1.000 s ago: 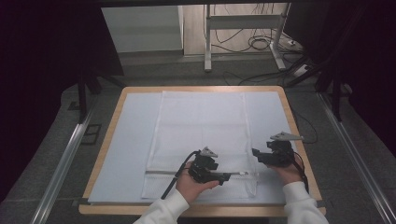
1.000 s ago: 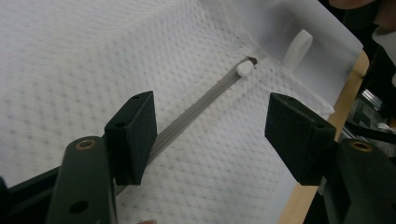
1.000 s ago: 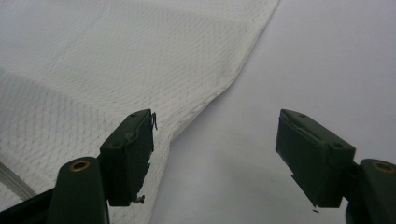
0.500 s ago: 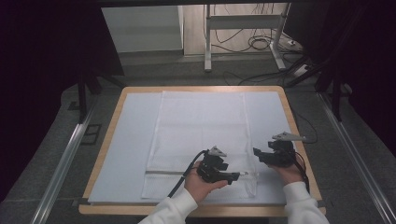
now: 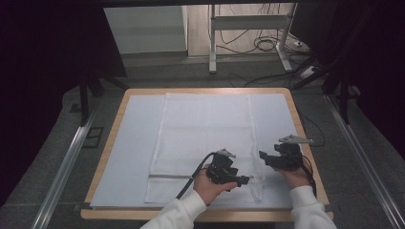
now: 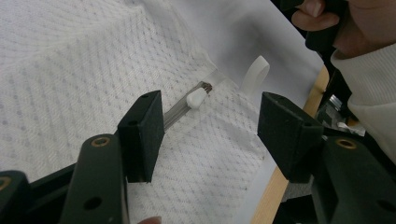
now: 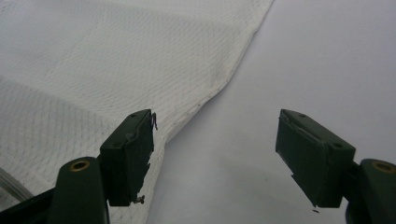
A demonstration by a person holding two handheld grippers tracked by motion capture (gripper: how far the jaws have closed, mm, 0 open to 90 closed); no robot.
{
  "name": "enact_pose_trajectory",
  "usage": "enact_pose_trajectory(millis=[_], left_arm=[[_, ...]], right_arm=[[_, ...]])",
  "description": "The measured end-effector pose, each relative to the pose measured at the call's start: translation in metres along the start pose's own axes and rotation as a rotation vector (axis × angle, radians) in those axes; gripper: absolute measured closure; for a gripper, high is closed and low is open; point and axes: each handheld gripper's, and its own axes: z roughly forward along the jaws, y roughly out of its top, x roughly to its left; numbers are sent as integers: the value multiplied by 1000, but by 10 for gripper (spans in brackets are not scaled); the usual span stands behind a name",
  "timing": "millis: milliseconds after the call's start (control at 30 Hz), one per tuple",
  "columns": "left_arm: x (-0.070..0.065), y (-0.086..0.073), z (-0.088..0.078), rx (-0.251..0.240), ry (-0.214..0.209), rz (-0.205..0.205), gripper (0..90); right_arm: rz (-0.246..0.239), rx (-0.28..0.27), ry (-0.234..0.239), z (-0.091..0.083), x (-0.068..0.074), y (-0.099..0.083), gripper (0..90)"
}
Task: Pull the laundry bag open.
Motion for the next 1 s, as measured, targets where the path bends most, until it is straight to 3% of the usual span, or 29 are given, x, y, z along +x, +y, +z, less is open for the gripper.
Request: enact_pose_trajectory(millis=[667,1000], left_arm=[[2,2,19,25,20,-18,485],[4,5,27,41,4,-45,520]], right_arm=[[8,-7,-5,-2,-2,0,271],[5,-7,-11,-2,-3,-1,271]])
